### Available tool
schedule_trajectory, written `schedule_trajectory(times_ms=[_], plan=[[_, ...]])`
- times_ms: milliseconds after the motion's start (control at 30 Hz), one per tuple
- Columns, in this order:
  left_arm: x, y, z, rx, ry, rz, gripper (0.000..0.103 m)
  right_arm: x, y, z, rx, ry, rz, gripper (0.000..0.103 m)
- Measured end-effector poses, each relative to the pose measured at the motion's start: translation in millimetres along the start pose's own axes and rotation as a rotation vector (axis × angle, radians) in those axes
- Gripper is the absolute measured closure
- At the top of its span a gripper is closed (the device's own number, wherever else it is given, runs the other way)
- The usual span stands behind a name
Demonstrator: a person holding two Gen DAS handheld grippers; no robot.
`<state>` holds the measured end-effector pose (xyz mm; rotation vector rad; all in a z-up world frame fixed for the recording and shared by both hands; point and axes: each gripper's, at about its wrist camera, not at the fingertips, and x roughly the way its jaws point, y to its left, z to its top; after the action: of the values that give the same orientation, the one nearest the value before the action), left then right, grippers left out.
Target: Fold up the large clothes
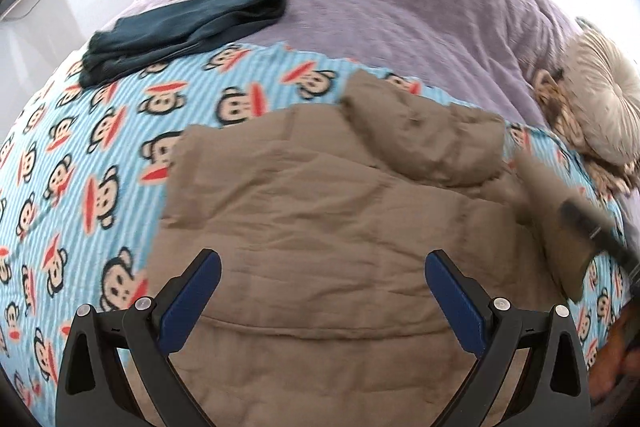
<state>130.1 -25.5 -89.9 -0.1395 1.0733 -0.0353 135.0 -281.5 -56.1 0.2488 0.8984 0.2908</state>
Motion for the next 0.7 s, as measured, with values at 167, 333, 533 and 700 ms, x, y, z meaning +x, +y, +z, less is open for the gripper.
schedule_trajectory(times_ms=[167,333,533,700], plan=[[14,33,-1,-0.039,0.019,0.006,0.001,69,41,-40,-0.054,0.152,-0.048,0.092],[26,40,-4,-0.039,0.041,-0.034,0.001,89,29,-59,0.003,0.251,-0.086,0.052],[38,29,-2,-0.030,0.055,-0.163,0.001,37,-23,-61,0.307,0.139,-0.074,0.032],[44,31,6,-0.102,0.079,-0.386,0.001,21,-85,-57,0.650,0.050,-0.055,0.093]])
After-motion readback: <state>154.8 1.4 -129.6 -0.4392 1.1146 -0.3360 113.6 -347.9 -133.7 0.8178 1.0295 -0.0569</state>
